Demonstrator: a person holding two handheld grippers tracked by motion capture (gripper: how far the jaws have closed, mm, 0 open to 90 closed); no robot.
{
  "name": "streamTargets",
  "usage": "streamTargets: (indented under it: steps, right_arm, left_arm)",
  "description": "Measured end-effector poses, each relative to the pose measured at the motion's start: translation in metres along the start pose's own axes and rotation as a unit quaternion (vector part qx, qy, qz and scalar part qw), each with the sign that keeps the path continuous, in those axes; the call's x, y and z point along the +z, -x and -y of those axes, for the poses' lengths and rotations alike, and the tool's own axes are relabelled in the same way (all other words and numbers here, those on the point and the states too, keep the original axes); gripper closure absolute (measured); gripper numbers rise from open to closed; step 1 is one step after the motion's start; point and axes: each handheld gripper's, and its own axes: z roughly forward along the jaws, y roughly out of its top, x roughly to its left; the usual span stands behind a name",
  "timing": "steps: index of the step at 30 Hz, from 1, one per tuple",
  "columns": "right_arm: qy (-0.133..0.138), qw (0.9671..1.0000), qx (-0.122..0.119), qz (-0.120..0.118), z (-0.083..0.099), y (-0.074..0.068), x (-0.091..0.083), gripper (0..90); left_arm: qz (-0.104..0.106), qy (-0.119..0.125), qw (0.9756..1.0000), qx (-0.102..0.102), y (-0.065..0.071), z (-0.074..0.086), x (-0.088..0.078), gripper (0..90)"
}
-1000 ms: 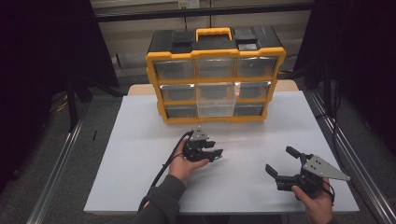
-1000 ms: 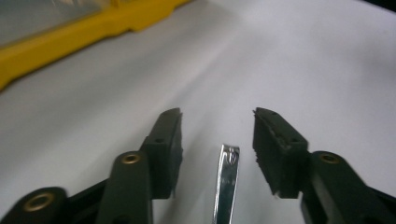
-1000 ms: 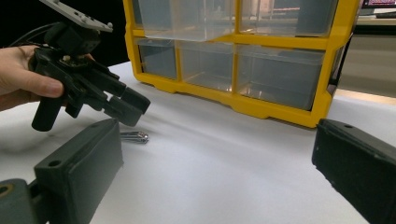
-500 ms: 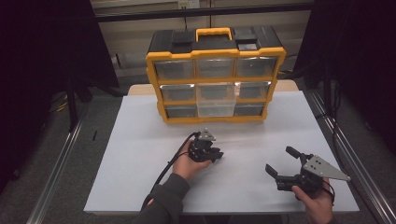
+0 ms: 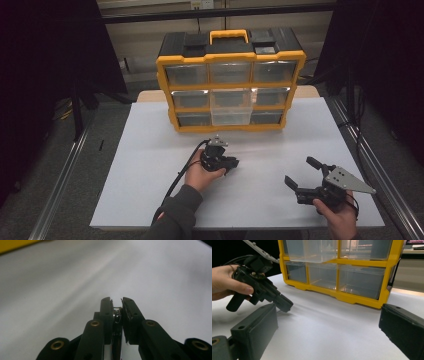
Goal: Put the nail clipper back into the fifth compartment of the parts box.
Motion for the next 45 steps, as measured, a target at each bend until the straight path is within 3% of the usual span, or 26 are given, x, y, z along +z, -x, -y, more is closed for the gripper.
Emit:
streamTargets:
  steps: [6,9,21,32,45]
  right_arm:
    - [0.002,1.0000,-0.001,-0.001,0.000,0.000,0.000,1.4]
    - [0.002,1.0000,-0.001,-0.001,0.000,0.000,0.000,1.4]
    - [0.000,1.0000,-0.001,-0.001,0.000,-0.001,0.000,1.4]
    - [0.001,1.0000,-0.001,0.000,0.000,-0.001,0.000,1.4]
    - [0.001,1.0000,-0.002,0.001,0.000,-0.001,0.000,1.4]
  left_arm:
    - [0.012,0.037,0.9992,-0.012,0.001,-0.002,-0.007,79.9]
    - [0.011,0.038,0.9992,-0.008,0.001,-0.003,-0.010,80.0]
    - [0.025,0.084,0.9960,-0.019,0.002,-0.010,-0.028,80.5]
    - [0.029,0.113,0.9928,-0.029,0.000,-0.016,-0.041,80.6]
    - [0.031,0.134,0.9903,-0.019,0.004,-0.036,-0.060,80.5]
